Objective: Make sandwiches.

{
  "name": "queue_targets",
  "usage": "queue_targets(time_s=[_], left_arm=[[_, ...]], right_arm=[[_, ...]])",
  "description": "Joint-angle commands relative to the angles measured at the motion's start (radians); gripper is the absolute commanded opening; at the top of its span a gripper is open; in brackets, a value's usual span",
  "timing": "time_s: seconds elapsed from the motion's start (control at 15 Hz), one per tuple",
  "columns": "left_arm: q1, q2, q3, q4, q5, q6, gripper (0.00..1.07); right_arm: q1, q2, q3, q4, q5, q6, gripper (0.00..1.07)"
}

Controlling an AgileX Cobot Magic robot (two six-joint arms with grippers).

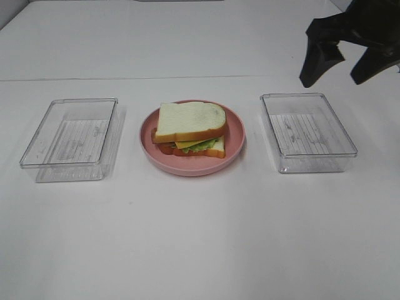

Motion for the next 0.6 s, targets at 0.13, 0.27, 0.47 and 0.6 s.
queue_targets(time_s=[0.13,0.27,0.47,0.6], left_arm=[[-0.003,-0.019,0.003,-0.005,-0.008,0.003,0.92],[-0.003,-0.019,0.003,-0.006,-0.008,0.004,0.92],[-0.003,-0.019,0.004,-0.028,-0.009,0.043,0.92],[-0.003,-0.019,0.004,-0.028,-0.009,0.043,0.92]], right_arm=[[-0.003,-0.203,0.196,-0.081,0.058,0.05,0.79],[-0.003,-0.327,0.34,-0.09,0.058,0.05,0.79],[-0.003,-0.655,0.622,-0.1,0.087,0.046,0.79],[-0.003,-0.848,0.733,-0.109,0.099,0.012,0.79]])
